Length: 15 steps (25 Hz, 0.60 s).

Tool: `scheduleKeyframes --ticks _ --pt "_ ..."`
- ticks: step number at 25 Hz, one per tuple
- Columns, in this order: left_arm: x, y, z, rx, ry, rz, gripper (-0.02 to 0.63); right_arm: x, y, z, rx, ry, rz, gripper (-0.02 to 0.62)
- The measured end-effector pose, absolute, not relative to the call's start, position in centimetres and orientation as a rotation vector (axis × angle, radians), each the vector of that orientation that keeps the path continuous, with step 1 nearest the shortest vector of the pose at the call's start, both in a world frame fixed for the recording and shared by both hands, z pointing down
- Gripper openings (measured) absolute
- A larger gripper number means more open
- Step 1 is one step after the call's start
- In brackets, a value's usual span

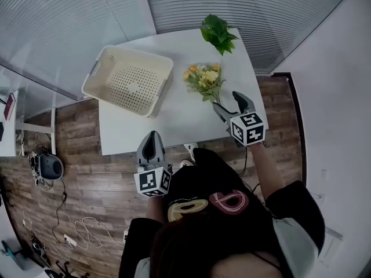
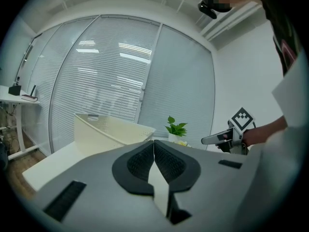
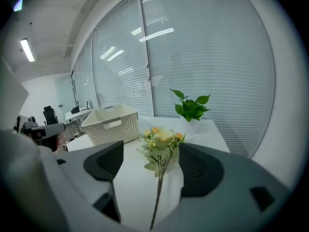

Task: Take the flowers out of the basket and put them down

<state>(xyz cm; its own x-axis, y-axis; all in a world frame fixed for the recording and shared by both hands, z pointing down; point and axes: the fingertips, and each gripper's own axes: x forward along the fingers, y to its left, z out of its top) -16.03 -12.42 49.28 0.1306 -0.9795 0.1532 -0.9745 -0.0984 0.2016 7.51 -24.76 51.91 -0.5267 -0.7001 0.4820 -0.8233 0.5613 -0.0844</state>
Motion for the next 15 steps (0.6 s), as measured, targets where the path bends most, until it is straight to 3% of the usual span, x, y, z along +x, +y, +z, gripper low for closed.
scheduleKeyframes --ticks 15 --pt "-14.4 -11.4 47.5 2.237 -1.892 -0.073 0.018 7.1 -20.0 47.1 1.368 -2.586 0.266 0.342"
